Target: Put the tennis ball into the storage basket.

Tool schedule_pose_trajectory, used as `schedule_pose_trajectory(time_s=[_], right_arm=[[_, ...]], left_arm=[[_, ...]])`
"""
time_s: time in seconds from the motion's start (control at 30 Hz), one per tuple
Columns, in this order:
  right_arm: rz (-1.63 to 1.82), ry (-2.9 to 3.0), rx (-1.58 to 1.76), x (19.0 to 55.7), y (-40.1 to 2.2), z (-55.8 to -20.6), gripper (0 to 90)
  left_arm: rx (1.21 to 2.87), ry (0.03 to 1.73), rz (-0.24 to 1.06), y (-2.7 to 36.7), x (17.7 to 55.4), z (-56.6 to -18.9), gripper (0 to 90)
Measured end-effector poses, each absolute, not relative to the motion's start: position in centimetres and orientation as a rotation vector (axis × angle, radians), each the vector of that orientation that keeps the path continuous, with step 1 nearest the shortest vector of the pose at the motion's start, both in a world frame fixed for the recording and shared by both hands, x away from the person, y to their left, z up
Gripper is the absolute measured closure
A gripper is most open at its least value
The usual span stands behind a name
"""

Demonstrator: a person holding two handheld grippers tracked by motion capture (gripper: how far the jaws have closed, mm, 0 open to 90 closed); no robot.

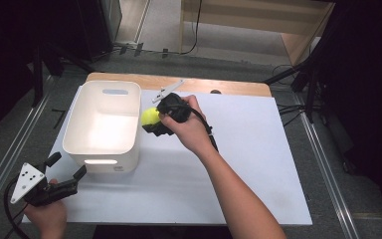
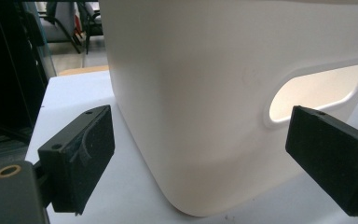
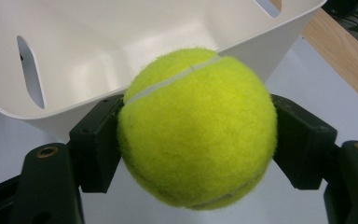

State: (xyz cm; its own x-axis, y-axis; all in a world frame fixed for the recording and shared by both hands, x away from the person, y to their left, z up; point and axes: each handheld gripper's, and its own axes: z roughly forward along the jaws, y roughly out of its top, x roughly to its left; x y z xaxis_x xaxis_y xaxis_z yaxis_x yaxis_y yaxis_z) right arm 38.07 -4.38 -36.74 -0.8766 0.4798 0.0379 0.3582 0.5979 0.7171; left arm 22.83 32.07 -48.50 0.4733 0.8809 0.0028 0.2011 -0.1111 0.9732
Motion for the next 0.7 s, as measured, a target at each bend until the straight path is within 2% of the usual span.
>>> schedule_pose_trajectory(time_s=[0.7], right_arm=[[1.175,2.654,0.669,38.1,-3.5,-35.5,24.3]], left_arm=[[1.608,0.956,0.758,32.1,22.9,-48.5,7.9]])
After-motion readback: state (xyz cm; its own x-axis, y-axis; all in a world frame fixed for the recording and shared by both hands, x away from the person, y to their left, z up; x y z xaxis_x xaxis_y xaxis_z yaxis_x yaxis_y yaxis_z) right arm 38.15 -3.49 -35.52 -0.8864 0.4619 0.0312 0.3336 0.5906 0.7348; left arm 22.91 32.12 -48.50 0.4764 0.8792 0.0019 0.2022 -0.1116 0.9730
